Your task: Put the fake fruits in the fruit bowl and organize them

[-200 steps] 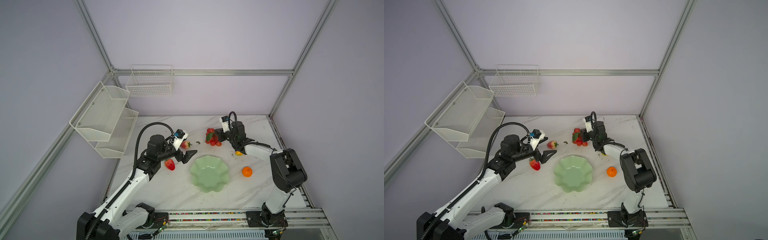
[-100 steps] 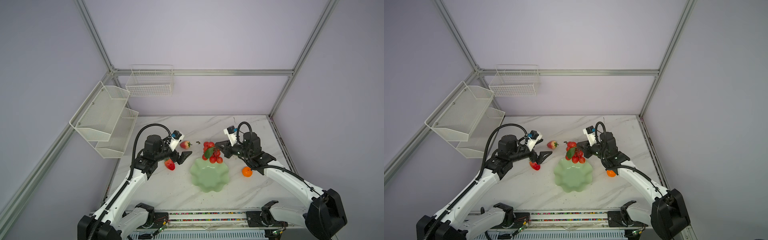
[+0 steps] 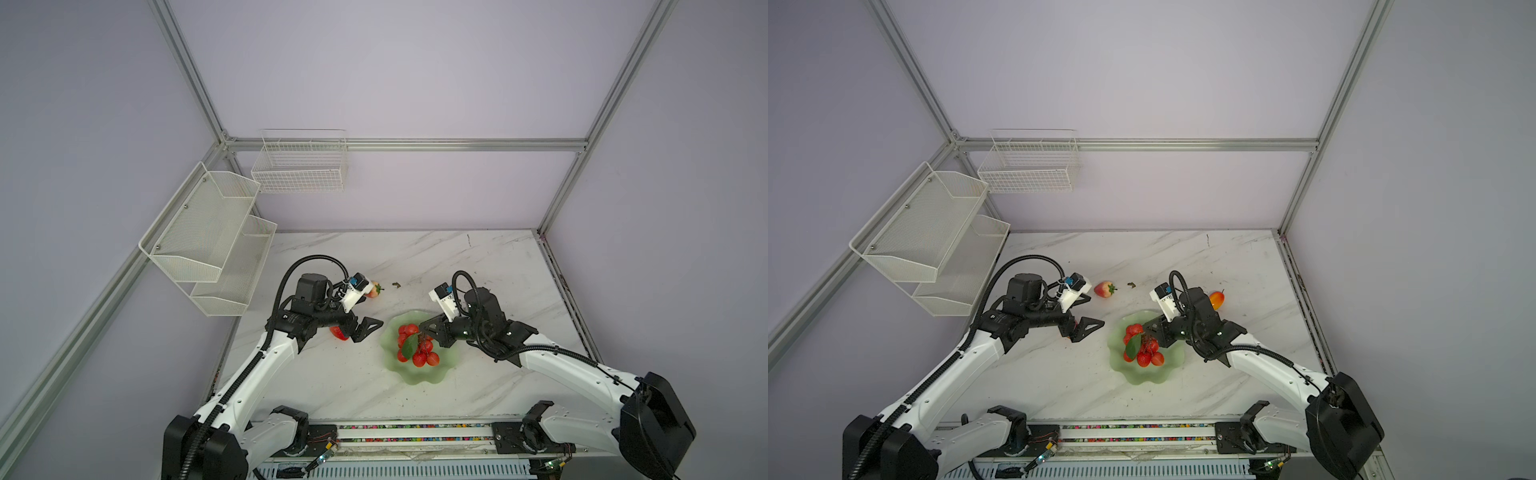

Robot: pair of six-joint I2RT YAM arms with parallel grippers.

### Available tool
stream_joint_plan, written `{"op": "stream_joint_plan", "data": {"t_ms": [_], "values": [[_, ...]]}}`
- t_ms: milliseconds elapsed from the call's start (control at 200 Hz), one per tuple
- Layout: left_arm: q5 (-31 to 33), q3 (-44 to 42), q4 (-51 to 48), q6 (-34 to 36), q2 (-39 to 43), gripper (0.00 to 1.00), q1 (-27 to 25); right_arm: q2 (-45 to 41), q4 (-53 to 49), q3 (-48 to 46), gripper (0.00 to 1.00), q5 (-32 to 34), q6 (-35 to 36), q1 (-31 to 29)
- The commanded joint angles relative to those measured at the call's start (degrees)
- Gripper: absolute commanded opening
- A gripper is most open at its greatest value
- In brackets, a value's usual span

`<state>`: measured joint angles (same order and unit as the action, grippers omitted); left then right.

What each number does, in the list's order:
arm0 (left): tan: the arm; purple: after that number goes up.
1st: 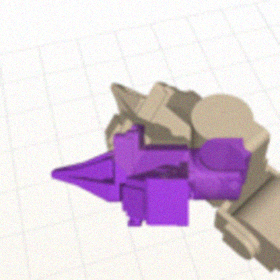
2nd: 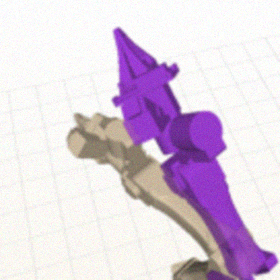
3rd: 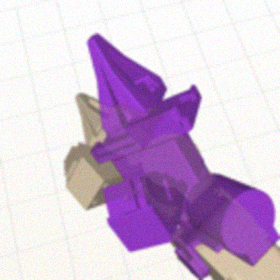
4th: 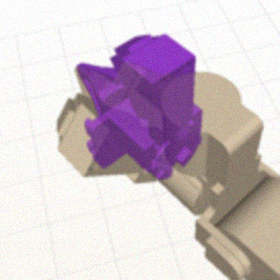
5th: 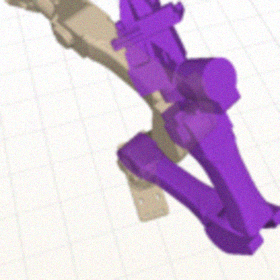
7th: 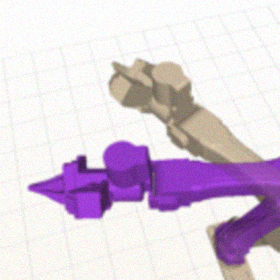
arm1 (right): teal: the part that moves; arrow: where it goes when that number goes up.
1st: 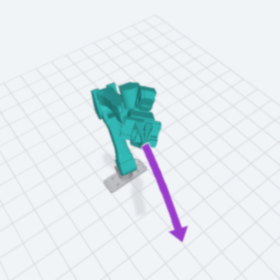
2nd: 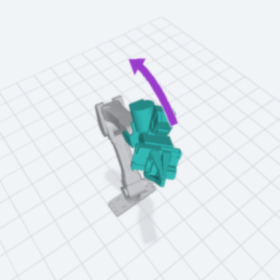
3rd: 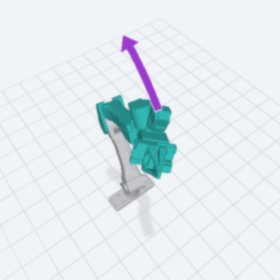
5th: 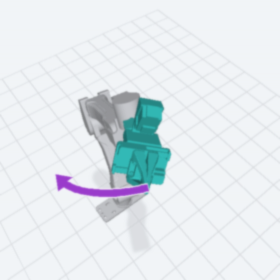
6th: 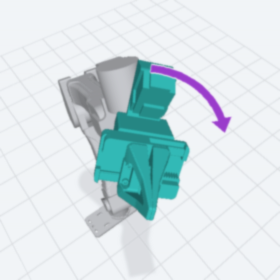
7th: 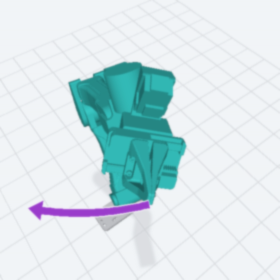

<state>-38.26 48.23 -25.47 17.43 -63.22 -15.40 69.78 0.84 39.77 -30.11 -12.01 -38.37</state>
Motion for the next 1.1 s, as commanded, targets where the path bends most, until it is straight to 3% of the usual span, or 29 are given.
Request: {"op": "stream_joint_plan", "data": {"t_ms": [0,175,275,375,480,585,725,835,1095], "values": [[-1.7,3.4,-0.3,1.6,-0.3,1.0,-0.1,1.4,3.4,-0.8,0.03,2.1,-0.5,-0.7],[1.4,3.8,-0.5,0.9,0.0,1.0,-0.2,3.1,3.6,-0.7,0.11,3.3,0.5,-1.0],[10.4,4.1,-0.2,-2.8,1.7,1.0,-2.1,2.4,2.1,0.2,0.36,4.6,1.2,-1.2],[25.9,4.0,-0.4,-15.2,3.9,1.0,-3.8,-0.1,-0.7,1.9,0.52,8.2,2.3,-1.3],[35.6,3.7,-5.4,-28.9,5.2,0.98,-3.8,-3.6,-2.4,4.0,0.7,12.4,2.8,-1.3],[45.8,1.4,-11.0,-43.1,5.2,0.95,-3.8,-4.5,-3.8,8.2,0.75,14.7,4.6,-1.3],[47.0,-2.3,-10.0,-50.4,3.5,0.89,-3.8,-1.7,-3.1,14.1,0.78,11.9,7.9,-2.7],[48.1,-2.9,-7.9,-54.2,0.4,0.88,-3.4,2.4,-1.7,16.8,0.82,9.0,10.6,-7.8],[50.0,-0.3,-10.2,-58.8,-10.0,0.82,-2.4,7.9,7.7,13.5,0.91,6.6,8.1,-16.6]]}}
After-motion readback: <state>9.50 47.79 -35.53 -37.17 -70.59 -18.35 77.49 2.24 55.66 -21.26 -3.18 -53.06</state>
